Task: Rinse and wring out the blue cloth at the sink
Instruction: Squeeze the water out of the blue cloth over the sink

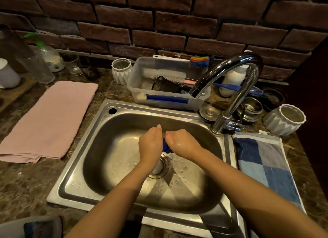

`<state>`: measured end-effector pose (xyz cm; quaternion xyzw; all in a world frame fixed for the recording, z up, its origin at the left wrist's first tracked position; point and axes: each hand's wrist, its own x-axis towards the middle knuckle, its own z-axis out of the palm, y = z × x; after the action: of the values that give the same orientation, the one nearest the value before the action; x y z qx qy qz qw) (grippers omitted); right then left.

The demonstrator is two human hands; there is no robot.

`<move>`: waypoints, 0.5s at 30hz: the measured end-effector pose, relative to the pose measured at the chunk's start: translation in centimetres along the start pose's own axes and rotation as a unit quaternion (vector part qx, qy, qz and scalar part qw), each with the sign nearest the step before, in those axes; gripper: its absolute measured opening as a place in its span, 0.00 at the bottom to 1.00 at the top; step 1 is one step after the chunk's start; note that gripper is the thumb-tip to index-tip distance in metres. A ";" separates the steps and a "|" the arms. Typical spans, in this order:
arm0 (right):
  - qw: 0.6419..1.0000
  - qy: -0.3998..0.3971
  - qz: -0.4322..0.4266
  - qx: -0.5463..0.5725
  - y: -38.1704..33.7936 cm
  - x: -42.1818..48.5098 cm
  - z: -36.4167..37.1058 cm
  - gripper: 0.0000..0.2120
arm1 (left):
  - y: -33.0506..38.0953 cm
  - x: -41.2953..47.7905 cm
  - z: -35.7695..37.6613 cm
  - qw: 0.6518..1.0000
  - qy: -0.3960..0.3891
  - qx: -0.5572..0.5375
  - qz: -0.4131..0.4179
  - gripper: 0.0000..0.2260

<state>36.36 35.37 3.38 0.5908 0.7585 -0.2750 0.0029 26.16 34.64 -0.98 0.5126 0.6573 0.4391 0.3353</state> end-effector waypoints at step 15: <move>0.858 -0.027 0.168 0.484 -0.3 -4.6 -0.3 0.31 | 4.9 -0.5 -3.3 0.995 -0.096 -0.017 0.002 0.19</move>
<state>37.55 31.31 5.27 0.6287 0.4185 -0.6185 -0.2169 25.22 33.80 4.84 0.5476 0.6139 0.3994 0.4046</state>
